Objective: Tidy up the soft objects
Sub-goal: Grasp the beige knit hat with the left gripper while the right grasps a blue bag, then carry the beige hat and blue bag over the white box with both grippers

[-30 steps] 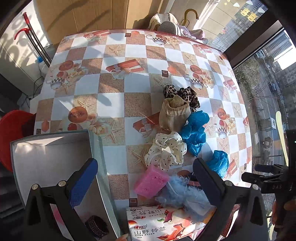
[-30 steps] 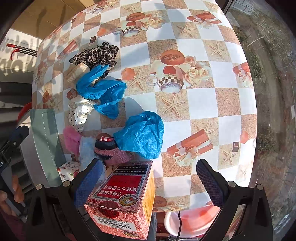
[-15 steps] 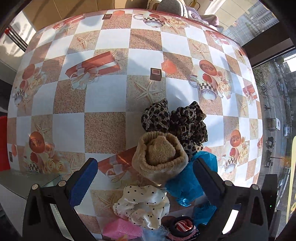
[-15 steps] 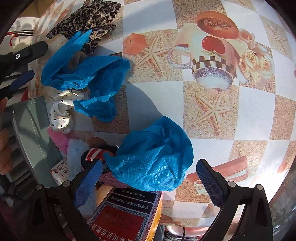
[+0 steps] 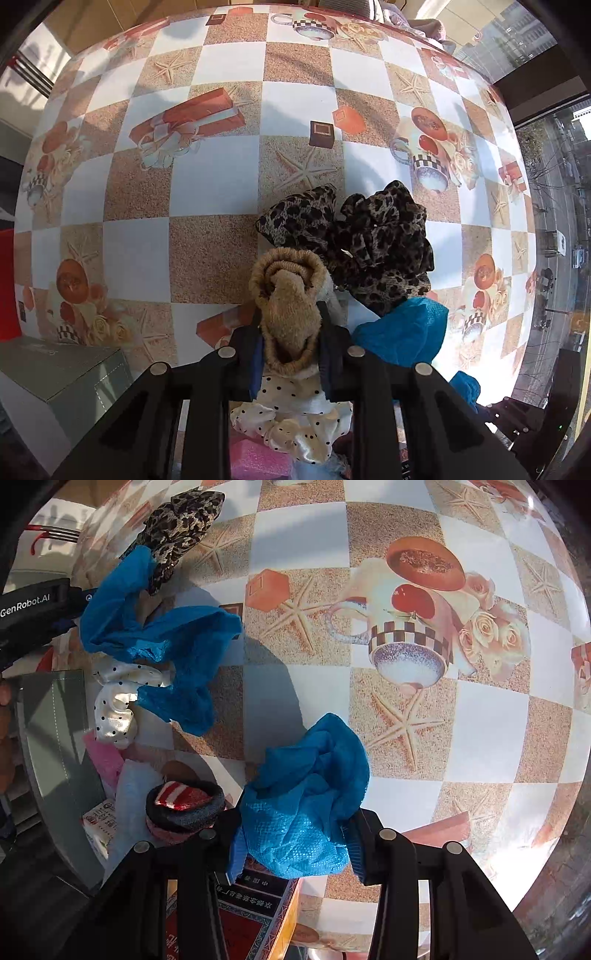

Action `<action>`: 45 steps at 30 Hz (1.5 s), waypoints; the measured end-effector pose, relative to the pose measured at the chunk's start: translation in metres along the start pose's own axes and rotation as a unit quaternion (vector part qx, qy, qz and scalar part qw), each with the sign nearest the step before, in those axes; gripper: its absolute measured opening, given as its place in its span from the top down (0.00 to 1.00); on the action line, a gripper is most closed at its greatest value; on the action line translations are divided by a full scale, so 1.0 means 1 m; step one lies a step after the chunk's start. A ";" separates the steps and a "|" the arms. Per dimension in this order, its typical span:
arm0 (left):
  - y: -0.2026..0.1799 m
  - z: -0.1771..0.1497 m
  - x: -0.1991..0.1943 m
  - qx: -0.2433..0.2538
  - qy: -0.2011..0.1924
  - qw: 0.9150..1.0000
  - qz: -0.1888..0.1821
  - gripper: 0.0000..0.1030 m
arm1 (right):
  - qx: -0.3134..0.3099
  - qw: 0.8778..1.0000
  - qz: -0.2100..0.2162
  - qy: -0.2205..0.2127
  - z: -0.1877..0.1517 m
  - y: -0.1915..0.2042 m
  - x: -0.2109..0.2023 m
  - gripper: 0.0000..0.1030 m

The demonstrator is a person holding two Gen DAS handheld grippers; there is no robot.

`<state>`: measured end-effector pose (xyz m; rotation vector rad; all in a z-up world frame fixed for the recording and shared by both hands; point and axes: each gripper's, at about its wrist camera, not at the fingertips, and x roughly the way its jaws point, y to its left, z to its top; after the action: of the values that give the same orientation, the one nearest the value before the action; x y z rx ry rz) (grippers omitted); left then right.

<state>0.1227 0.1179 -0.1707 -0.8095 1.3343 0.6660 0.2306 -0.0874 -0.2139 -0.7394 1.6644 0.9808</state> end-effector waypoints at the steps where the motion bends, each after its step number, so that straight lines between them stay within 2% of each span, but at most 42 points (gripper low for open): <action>1: 0.002 -0.002 -0.007 0.002 -0.010 1.000 0.000 0.75 | 0.004 1.000 0.005 -0.011 -0.003 -0.002 -0.007 0.56; 5: 0.004 -0.012 -0.036 0.017 -0.043 0.999 -0.002 0.75 | 0.032 0.998 0.019 -0.046 -0.013 -0.015 -0.028 0.56; 10: -0.005 -0.031 -0.064 0.057 -0.074 0.996 0.002 0.75 | 0.073 0.994 0.038 -0.079 -0.023 -0.030 -0.054 0.56; 20: -0.015 -0.091 -0.096 0.115 -0.096 0.989 -0.005 0.75 | 0.090 0.985 0.052 -0.139 -0.041 -0.025 -0.107 0.56; 35: 0.006 -0.192 -0.151 0.148 -0.128 0.981 -0.019 0.75 | 0.059 0.977 0.058 -0.195 -0.101 0.056 -0.158 0.56; 41: 0.041 -0.222 -0.164 0.119 -0.132 0.984 -0.011 0.75 | 0.009 0.980 0.064 -0.187 -0.123 0.114 -0.150 0.56; 45: 0.072 -0.239 -0.169 0.097 -0.139 0.986 0.010 0.75 | -0.015 0.982 0.076 -0.172 -0.128 0.150 -0.136 0.56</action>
<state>-0.0937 -0.0318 -0.0240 -0.5268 1.1335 0.6285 0.0849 -0.1266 -0.0274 -0.4361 1.4192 1.1718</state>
